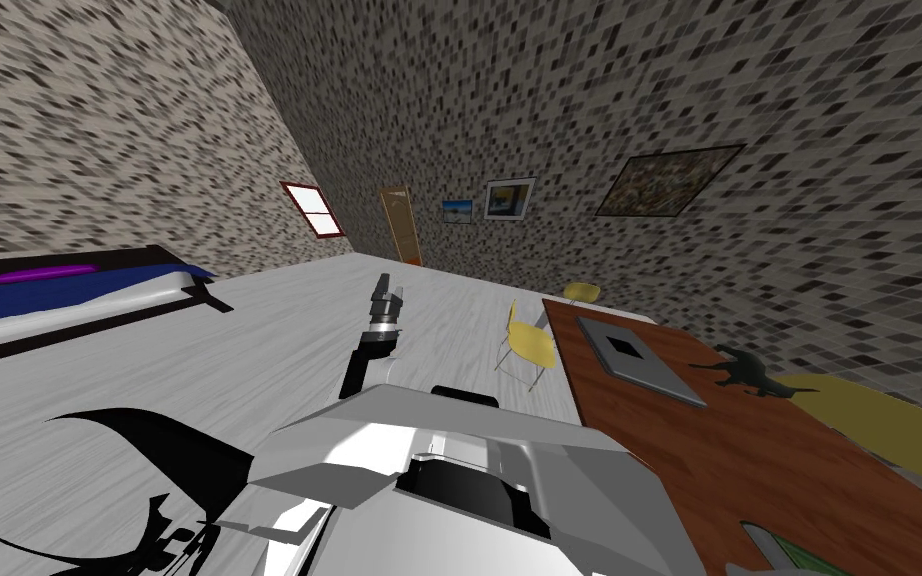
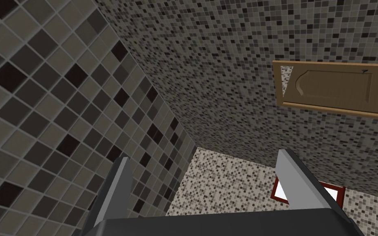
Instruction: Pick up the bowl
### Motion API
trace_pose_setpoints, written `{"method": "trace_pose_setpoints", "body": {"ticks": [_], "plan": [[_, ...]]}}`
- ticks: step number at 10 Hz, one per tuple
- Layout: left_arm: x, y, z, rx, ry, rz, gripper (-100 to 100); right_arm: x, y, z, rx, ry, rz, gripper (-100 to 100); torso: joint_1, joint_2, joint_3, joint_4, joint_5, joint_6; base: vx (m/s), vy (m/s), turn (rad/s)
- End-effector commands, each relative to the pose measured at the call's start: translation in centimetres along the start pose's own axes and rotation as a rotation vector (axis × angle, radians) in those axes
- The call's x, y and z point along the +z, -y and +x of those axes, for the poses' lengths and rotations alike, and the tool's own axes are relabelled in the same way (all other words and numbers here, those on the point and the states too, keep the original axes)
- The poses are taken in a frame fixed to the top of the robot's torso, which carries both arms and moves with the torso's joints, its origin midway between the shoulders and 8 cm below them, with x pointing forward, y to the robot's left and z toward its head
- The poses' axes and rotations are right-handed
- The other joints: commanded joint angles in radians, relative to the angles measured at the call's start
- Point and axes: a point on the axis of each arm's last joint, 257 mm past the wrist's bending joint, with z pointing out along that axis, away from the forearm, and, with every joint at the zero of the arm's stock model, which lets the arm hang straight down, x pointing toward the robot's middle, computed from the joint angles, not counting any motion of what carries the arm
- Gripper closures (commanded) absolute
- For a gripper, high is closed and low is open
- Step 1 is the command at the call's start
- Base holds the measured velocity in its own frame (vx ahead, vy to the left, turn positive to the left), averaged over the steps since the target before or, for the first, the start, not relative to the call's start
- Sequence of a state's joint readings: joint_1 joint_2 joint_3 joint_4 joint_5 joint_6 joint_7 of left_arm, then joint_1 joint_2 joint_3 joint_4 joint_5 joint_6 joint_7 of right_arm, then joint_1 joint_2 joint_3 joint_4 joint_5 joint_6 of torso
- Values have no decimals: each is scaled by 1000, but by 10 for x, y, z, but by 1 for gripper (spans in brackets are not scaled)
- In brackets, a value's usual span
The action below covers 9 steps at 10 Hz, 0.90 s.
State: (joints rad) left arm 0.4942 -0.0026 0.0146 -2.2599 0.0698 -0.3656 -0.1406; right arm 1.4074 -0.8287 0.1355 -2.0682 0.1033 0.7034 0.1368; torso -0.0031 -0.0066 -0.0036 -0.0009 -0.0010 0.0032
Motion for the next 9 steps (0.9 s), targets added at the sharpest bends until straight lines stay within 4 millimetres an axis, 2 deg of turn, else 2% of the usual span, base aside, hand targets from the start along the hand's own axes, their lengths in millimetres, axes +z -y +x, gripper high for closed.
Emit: {"method": "trace_pose_setpoints", "body": {"ticks": [1,4,5,6,9], "plan": [[0,0,0,0,0,0,0,7,0,0,4,2,-1,-100,0,0,0,0,0,0,-10,-4,32],[0,0,0,0,0,0,0,22,0,1,12,6,-2,-100,2,1,1,0,1,0,-18,4,28],[0,0,0,0,0,0,0,19,1,1,11,6,0,-100,2,1,1,0,1,0,-9,1,3],[0,0,0,0,0,0,0,20,1,1,11,6,-2,100,2,1,0,0,1,0,0,0,0],[0,0,0,0,0,0,0,19,1,1,9,6,-3,100,2,0,0,0,1,1,0,0,0]]}}
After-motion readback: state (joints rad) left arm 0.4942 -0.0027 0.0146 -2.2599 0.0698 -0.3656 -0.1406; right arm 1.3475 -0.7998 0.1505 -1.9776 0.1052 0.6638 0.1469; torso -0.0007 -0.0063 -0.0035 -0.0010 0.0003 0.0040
